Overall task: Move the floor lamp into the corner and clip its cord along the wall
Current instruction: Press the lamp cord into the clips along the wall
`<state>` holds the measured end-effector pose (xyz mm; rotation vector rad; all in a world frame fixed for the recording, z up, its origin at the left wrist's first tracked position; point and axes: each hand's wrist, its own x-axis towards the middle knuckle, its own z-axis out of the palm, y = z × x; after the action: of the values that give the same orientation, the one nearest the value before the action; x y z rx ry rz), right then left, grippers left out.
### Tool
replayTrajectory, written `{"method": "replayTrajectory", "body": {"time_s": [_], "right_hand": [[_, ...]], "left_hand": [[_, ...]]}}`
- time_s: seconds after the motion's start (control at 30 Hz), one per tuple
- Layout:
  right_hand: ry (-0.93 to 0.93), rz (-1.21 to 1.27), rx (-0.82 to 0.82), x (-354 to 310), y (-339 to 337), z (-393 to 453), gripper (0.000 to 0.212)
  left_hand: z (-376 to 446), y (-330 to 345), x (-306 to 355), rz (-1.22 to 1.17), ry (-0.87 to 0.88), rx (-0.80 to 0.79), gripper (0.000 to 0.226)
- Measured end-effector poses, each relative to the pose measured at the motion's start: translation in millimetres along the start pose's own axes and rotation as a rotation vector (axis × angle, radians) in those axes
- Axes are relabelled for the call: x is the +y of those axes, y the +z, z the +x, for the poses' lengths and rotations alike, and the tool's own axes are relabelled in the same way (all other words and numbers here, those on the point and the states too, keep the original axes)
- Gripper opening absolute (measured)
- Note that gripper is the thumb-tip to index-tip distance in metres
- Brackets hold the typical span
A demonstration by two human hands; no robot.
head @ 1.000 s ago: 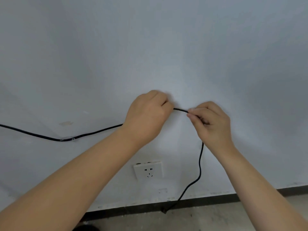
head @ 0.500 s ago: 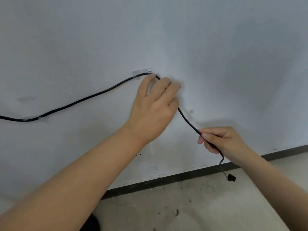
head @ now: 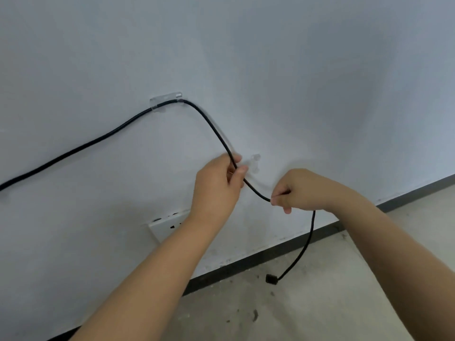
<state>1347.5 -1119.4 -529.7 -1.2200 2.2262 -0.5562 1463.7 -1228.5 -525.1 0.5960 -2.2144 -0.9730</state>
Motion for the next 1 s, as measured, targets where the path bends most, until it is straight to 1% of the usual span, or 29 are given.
{"method": "replayTrajectory", "body": {"time_s": [0.1,0.17,0.23,0.3,0.37,0.43,0.53,0.6,0.73,0.8,0.9,1.0], "right_hand": [[-0.002,-0.002,-0.029,-4.8,-14.5,-3.2,0.017],[-0.053,0.051,-0.028,0.6,-21.5,-4.9,0.018],[-0.107,0.076,0.036,6.4,-23.9,-4.2,0.018],[-0.157,0.075,0.143,14.7,-26.1,-1.4,0.015],[-0.181,0.104,0.236,22.7,-26.0,0.0,0.015],[-0.21,0.134,0.311,28.9,-21.9,2.1,0.019],[-0.245,0.122,0.368,32.7,-10.2,7.4,0.017],[-0.267,0.141,0.38,35.2,-6.2,10.4,0.017],[-0.29,0.236,0.353,37.5,-3.3,11.9,0.016],[-0.311,0.226,0.347,35.5,3.3,13.9,0.017],[-0.317,0.22,0.402,34.0,7.2,16.1,0.017],[-0.317,0.237,0.449,38.6,3.0,16.2,0.016]], "left_hand": [[2.5,-1.3,7.4,0.084,0.053,0.033,0.009],[6.1,3.2,12.5,0.092,0.034,0.06,0.012],[7.7,5.4,15.8,0.075,0.004,0.086,0.013],[5.6,10.9,17.0,0.018,-0.035,0.112,0.014],[1.6,17.6,18.5,-0.069,-0.091,0.162,0.027],[-2.1,25.5,18.9,-0.096,-0.107,0.222,0.036],[-5.2,37.2,19.7,-0.104,-0.118,0.325,0.041],[-4.7,41.7,20.3,-0.079,-0.111,0.344,0.041],[-5.9,42.8,14.8,-0.035,-0.145,0.369,0.038],[-5.1,42.0,11.7,-0.012,-0.165,0.391,0.036],[-1.0,42.1,9.7,0.029,-0.166,0.403,0.021],[-0.2,44.8,10.6,0.042,-0.135,0.41,0.014]]}}
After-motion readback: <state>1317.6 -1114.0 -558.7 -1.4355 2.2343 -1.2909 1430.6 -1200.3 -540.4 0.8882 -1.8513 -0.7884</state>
